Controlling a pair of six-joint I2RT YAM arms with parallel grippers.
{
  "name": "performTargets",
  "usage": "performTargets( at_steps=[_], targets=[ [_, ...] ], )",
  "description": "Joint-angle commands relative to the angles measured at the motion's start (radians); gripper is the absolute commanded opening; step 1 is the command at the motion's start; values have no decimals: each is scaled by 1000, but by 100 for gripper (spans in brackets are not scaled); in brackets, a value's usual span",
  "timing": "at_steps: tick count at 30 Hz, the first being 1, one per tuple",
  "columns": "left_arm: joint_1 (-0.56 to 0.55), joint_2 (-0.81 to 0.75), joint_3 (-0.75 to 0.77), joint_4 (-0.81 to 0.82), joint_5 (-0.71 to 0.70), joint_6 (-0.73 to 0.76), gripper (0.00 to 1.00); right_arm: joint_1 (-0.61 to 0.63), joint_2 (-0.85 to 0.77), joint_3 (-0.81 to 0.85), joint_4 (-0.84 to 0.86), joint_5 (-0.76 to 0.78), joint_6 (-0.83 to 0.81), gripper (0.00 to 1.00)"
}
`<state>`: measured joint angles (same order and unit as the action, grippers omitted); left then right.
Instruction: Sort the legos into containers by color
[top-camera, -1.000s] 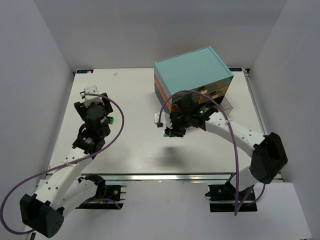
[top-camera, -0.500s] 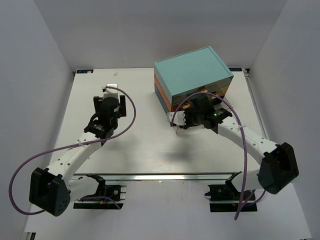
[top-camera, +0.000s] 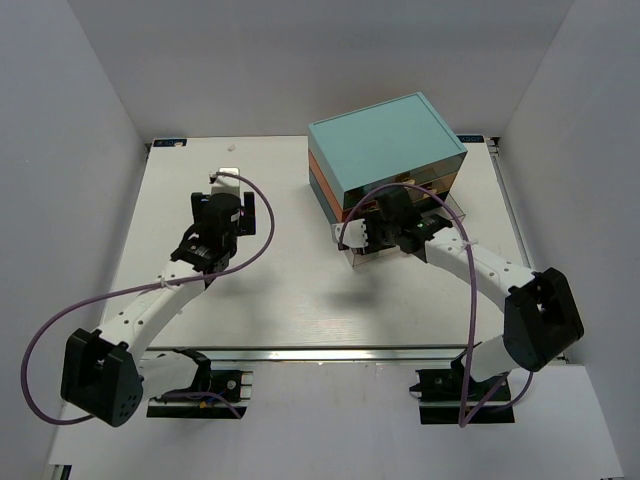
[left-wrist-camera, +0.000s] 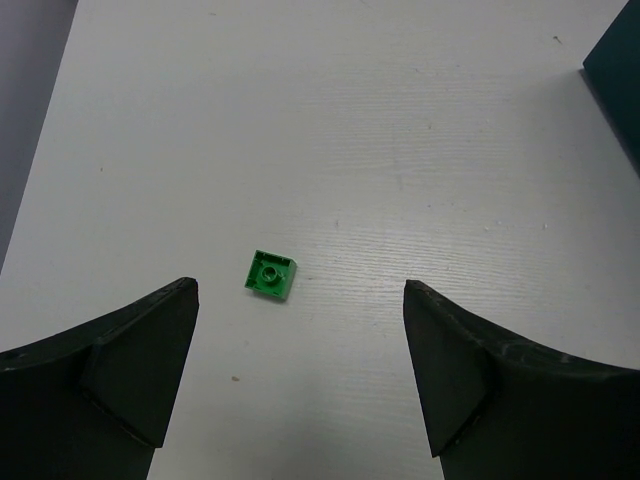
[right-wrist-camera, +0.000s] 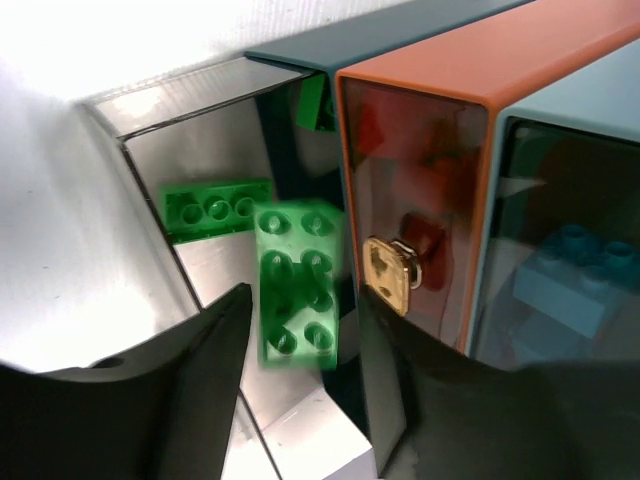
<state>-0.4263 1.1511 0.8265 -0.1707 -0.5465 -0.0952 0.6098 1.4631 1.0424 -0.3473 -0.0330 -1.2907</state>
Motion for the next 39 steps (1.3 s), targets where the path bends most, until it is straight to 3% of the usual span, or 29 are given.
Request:
performTargets(
  at_steps=[1, 6, 9, 10, 12, 13, 16, 17, 18, 19, 20, 22, 23, 27, 39],
  targets=[
    [6, 21, 51, -23, 34, -11, 93, -4, -1, 1, 57, 10, -16, 56],
    [15, 65, 66, -46, 51, -17, 93, -4, -17, 2, 50, -4, 5, 58],
    [26, 79, 72, -50, 63, -23, 91, -4, -55, 13, 39, -31, 65, 54],
    [35, 84, 74, -50, 71, -26, 87, -5, -73, 19, 36, -79, 149, 52],
    [58, 96, 79, -55, 89, -32, 77, -11, -149, 24, 63, -145, 308, 40],
    [69, 104, 82, -55, 112, -35, 58, -21, -180, 19, 89, -215, 538, 3],
    [121, 171, 111, -73, 160, -58, 35, -30, -343, -101, 220, -271, 909, 0],
    [135, 197, 123, -82, 199, -75, 31, -34, -383, -145, 259, -310, 1077, 0],
    [164, 228, 156, -113, 213, -84, 31, -51, -447, -177, 290, -359, 1125, 0],
    [178, 287, 175, -128, 224, -93, 33, -53, -464, -218, 288, -464, 1157, 31],
    [190, 314, 190, -144, 249, -110, 49, -58, -481, -232, 281, -502, 1175, 51],
    [222, 379, 223, -176, 270, -120, 67, -87, -527, -272, 284, -556, 1176, 68],
    [231, 395, 230, -203, 279, -135, 75, -96, -550, -286, 286, -556, 1168, 70],
    [267, 455, 256, -236, 296, -156, 80, -154, -609, -315, 292, -579, 1145, 70],
    [314, 595, 287, -256, 349, -129, 78, -186, -675, -326, 269, -631, 1151, 64]
  ],
)
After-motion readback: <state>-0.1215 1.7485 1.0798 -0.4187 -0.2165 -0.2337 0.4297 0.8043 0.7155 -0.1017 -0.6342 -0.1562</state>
